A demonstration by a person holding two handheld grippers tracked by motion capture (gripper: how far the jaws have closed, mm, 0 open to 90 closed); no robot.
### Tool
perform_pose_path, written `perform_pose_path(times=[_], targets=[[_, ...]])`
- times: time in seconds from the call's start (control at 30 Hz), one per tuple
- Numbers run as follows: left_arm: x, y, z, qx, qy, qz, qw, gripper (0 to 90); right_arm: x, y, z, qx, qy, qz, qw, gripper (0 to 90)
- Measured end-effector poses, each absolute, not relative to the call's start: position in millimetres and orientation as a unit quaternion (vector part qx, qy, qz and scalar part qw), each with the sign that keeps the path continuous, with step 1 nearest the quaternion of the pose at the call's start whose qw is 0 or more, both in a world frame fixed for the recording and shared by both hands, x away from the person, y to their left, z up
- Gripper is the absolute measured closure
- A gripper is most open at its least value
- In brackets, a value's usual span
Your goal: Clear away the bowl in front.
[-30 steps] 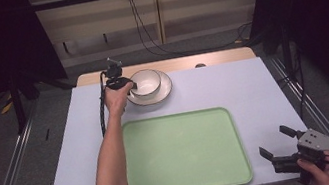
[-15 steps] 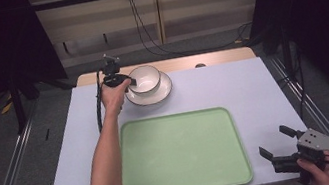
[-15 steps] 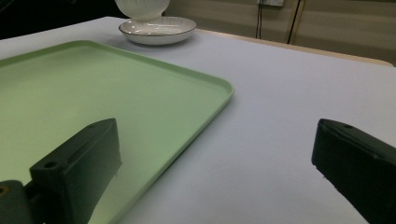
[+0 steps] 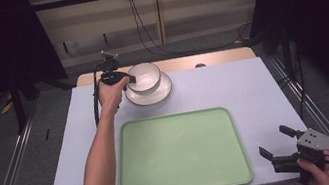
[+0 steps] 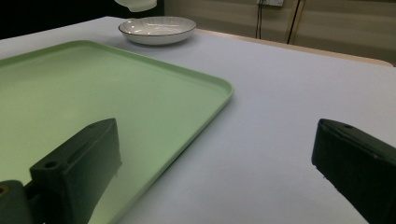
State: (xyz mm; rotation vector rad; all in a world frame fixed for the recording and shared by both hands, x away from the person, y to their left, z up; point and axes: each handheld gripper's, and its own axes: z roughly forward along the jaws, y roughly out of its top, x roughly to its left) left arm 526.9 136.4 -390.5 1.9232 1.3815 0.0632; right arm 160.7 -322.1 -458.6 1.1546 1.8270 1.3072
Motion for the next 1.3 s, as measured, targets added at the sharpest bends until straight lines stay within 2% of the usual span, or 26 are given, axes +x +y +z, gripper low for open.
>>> perform_pose_path(times=[0.63, 1.3], targets=[[502.6, 126.9, -363.6, 0.775, 0.503, 0.019, 0.382, 82.7, 160.8, -322.0, -458.8, 0.434, 0.691, 0.492, 0.303, 0.7], [476.4, 106.8, -365.9, 0.808, 0.46, 0.0, 0.367, 82.7, 161.2, -321.9, -459.5, 0.431, 0.693, 0.486, 0.313, 0.8]])
